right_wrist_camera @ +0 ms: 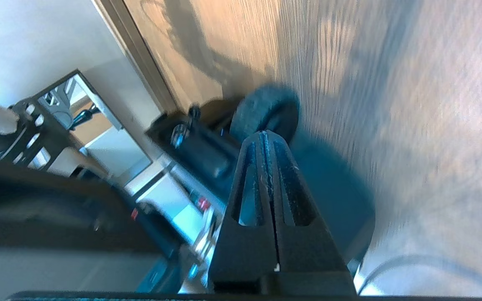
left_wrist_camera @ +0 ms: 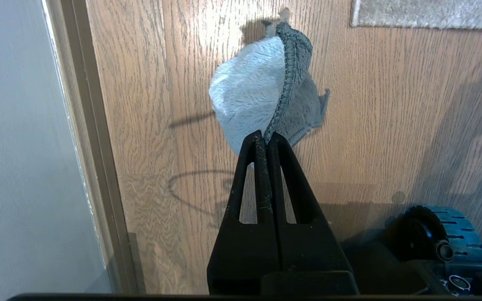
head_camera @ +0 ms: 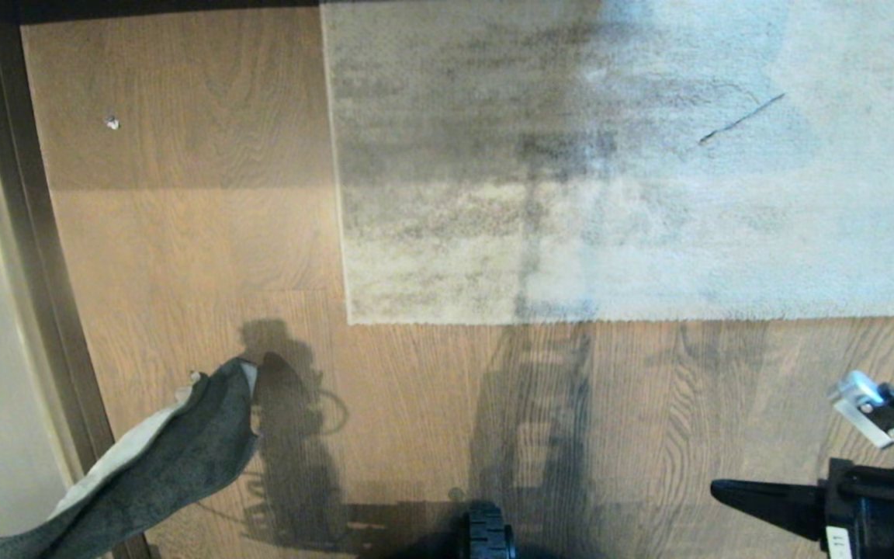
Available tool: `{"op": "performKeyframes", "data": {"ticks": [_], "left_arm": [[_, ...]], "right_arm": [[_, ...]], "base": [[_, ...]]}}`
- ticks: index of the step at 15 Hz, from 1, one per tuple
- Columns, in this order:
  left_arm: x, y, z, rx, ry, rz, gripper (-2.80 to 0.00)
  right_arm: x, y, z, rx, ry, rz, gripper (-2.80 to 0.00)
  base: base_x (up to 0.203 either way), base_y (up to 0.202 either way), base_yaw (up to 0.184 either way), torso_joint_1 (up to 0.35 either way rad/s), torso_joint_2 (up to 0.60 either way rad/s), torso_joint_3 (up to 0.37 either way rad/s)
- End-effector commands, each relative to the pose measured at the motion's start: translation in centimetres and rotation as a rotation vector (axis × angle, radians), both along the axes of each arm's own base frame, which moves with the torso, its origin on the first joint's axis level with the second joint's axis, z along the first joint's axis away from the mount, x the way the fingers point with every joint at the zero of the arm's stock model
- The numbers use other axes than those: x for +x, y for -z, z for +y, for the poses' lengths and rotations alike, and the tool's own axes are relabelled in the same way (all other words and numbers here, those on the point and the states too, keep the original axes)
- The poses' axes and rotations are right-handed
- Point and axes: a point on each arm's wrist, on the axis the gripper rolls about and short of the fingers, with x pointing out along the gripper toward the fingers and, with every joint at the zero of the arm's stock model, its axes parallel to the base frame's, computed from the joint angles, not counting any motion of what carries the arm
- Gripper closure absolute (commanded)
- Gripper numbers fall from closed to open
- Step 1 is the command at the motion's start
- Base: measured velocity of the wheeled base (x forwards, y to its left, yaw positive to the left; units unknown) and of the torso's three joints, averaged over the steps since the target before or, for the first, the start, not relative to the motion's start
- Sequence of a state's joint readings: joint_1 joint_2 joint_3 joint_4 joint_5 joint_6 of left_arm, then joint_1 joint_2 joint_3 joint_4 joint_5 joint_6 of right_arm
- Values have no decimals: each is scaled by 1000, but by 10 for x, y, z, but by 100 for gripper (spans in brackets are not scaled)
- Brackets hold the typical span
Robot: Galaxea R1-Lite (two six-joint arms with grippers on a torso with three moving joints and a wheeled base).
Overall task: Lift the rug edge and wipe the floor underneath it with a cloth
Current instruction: Lift up the carpet
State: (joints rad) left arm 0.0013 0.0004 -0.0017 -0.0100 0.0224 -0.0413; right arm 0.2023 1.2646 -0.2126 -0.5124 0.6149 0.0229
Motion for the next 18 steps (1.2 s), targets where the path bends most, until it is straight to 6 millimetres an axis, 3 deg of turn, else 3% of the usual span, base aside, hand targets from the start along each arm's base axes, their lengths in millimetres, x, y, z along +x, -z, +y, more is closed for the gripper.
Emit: {"op": "performKeyframes", "data": {"ticks": [1,6,9,14,18], "left_arm": [[0,0,0,0,-1,-1,0],[0,0,0,-2,-1,-1,0],[0,0,0,-2,-1,-1,0],[0,0,0,-2,-1,-1,0],[0,0,0,-2,-1,-1,0]], "right_arm": [[23,11,11,23,-18,28,0],[38,12,40,93,72,67,0],[49,14,69,158,164,62,0],[40,17,100,207,264,100,0],[41,34,117,168,381,105,0]], "base": [[0,0,0,0,0,0],[0,0,0,0,0,0],[0,0,0,0,0,0],[0,0,0,0,0,0],[0,0,0,0,0,0]]}}
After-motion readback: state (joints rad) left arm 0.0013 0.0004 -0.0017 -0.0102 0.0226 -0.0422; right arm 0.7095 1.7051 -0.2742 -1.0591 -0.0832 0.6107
